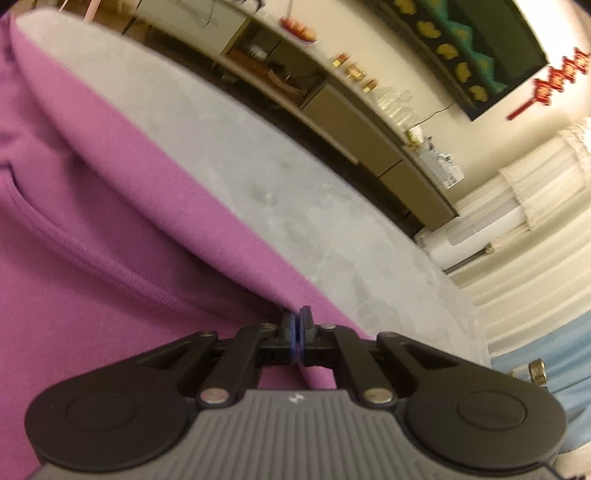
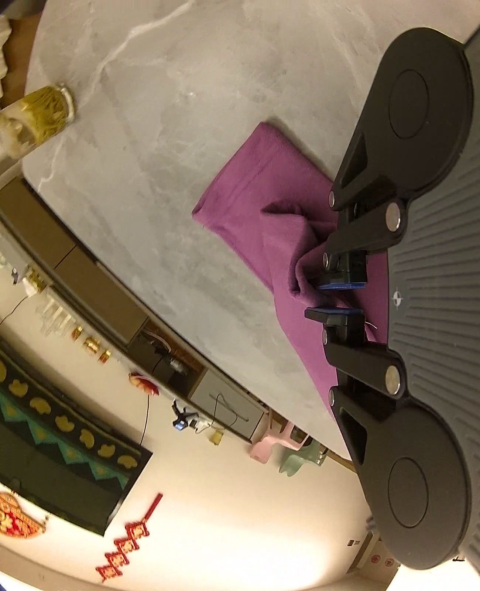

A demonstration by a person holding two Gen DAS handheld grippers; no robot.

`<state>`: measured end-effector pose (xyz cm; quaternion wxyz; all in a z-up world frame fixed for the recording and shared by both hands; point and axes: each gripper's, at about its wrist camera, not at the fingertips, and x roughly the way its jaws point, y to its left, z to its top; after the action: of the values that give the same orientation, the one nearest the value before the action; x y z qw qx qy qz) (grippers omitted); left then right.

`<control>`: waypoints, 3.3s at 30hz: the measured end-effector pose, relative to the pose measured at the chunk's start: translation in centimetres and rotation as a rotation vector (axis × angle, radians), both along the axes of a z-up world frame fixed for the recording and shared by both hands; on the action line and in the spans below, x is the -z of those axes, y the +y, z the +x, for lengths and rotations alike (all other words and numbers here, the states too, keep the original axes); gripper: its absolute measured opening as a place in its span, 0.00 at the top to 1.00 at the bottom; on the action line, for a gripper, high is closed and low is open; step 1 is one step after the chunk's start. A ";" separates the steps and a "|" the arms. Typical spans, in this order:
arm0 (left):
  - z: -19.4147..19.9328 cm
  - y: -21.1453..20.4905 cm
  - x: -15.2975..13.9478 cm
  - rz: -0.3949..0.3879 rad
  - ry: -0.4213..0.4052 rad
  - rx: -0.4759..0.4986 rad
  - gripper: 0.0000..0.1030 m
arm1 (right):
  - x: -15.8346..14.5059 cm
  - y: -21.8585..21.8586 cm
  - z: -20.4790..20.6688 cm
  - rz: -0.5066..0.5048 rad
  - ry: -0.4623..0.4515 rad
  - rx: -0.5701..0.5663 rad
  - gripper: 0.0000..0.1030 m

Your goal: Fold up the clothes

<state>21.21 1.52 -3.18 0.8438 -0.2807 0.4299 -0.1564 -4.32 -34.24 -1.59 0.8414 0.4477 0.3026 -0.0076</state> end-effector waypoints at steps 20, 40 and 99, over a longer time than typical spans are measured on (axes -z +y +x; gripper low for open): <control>-10.5 2.5 2.3 0.084 -0.048 -0.070 0.62 | 3.0 -0.6 -0.9 0.149 0.157 0.065 0.79; -15.2 0.8 4.1 0.121 -0.045 -0.040 0.99 | 1.9 -4.4 1.3 -0.106 0.194 0.003 0.87; -16.6 5.2 1.5 0.413 -0.143 -0.076 0.72 | -0.6 4.5 4.8 -0.898 0.088 -0.139 0.62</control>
<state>4.61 6.68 -4.63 0.9169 -0.1060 0.3811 -0.0524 0.50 -29.72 -0.96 0.9371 0.0165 0.3339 -0.1008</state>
